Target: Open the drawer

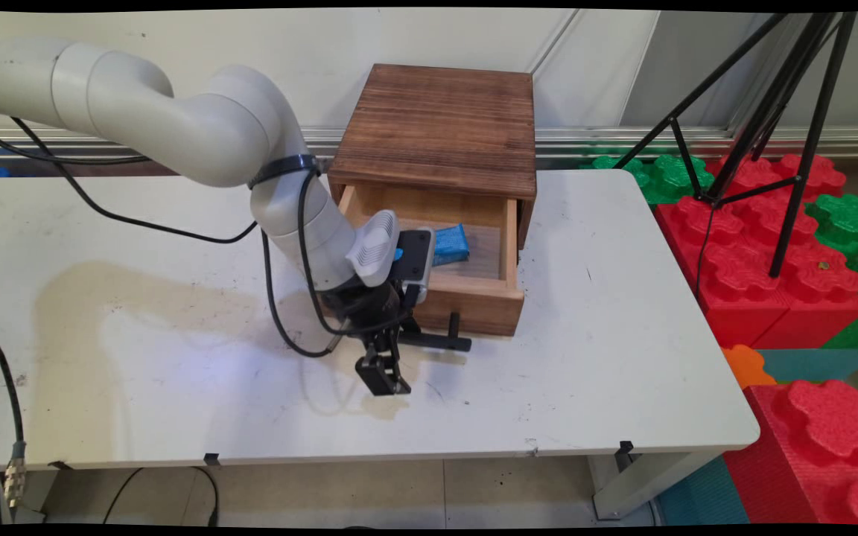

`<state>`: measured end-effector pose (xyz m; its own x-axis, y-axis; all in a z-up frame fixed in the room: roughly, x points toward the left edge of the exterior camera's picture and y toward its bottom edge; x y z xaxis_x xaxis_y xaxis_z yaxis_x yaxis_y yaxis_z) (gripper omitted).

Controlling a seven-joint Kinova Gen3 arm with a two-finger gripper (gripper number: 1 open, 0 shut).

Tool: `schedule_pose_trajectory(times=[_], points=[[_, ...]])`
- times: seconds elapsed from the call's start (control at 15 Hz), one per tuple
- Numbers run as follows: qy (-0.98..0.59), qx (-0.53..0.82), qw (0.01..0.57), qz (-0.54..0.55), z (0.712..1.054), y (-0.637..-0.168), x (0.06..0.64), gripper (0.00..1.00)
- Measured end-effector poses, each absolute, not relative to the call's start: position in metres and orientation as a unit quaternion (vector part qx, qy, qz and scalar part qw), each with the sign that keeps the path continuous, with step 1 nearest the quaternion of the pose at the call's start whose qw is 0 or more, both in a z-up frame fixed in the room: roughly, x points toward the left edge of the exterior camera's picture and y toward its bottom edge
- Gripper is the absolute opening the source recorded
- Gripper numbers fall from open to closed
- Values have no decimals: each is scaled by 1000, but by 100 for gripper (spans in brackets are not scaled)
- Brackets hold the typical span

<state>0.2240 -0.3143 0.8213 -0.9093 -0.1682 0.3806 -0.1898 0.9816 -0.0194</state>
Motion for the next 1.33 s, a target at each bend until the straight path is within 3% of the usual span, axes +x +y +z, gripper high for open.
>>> schedule_pose_trajectory(times=[1.33], points=[[-975, 88, 202, -2, 819, -270, 209, 100]])
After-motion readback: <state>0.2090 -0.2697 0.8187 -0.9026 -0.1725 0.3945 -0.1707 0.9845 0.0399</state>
